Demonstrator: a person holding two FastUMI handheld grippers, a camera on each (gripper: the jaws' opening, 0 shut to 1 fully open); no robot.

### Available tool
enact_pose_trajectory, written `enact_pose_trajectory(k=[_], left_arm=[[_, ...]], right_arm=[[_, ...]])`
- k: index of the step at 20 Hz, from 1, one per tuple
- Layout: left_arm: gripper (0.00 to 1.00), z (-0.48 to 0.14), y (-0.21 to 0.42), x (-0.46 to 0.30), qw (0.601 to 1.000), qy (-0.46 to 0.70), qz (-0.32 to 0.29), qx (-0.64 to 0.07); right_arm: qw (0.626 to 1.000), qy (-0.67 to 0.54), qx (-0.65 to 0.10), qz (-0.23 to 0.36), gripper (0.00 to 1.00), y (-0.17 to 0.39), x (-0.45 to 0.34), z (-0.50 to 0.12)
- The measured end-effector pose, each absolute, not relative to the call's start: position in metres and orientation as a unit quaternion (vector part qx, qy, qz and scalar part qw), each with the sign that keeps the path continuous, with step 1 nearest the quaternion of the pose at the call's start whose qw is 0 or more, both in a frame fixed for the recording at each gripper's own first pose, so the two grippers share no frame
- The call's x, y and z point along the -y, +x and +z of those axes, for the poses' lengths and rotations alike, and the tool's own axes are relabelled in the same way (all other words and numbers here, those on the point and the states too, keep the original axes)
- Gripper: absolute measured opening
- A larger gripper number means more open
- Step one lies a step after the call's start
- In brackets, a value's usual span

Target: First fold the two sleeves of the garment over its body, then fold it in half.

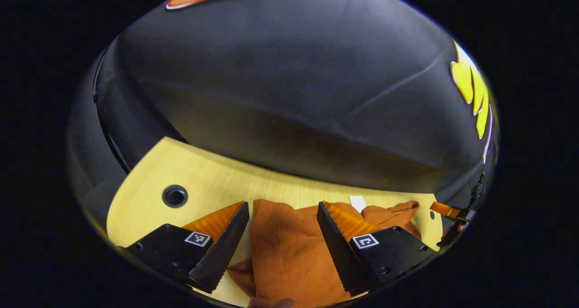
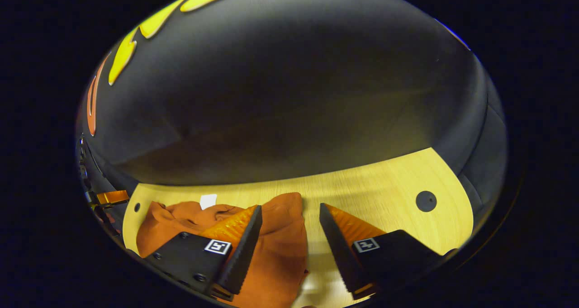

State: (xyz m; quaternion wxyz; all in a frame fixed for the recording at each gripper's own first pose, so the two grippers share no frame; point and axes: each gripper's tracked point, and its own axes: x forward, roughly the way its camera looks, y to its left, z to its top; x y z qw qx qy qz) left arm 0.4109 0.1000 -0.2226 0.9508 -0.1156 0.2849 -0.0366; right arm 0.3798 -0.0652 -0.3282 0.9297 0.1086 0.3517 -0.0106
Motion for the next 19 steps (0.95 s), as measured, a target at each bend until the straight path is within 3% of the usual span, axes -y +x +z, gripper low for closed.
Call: enact_pose_trajectory(k=[1, 4, 6, 11, 12, 13, 16, 19], left_arm=[[0.98, -0.205, 0.401, -0.100, 0.957, -0.111, -0.041, -0.264], [0.98, -0.147, 0.360, -0.095, 0.977, -0.080, -0.033, -0.192], [0.98, -0.104, 0.328, -0.079, 0.986, -0.080, -0.032, -0.139], [0.98, -0.019, 0.243, -0.058, 0.997, -0.047, -0.040, -0.040], [0.98, -0.003, 0.226, -0.053, 0.998, -0.044, -0.042, -0.024], [0.98, 0.009, 0.207, -0.044, 0.998, -0.044, -0.048, -0.016], [0.98, 0.029, 0.159, -0.035, 0.998, -0.049, -0.035, 0.009], [0.98, 0.017, 0.121, -0.019, 0.998, -0.038, -0.039, 0.020]], right_arm=[[0.935, 0.109, -0.336, -0.009, 0.91, 0.368, 0.062, -0.313], [0.952, 0.096, -0.289, 0.002, 0.92, 0.332, 0.050, -0.255], [0.966, 0.089, -0.241, 0.012, 0.99, 0.303, 0.039, -0.204], [0.987, 0.067, -0.135, 0.052, 0.98, 0.212, -0.005, -0.078], [0.990, 0.059, -0.114, 0.052, 0.94, 0.197, -0.013, -0.058], [0.992, 0.045, -0.105, 0.045, 0.97, 0.179, -0.015, -0.046], [0.994, 0.031, -0.091, 0.048, 0.93, 0.123, -0.029, -0.023], [0.997, 0.010, -0.072, 0.039, 0.96, 0.087, -0.038, -0.030]])
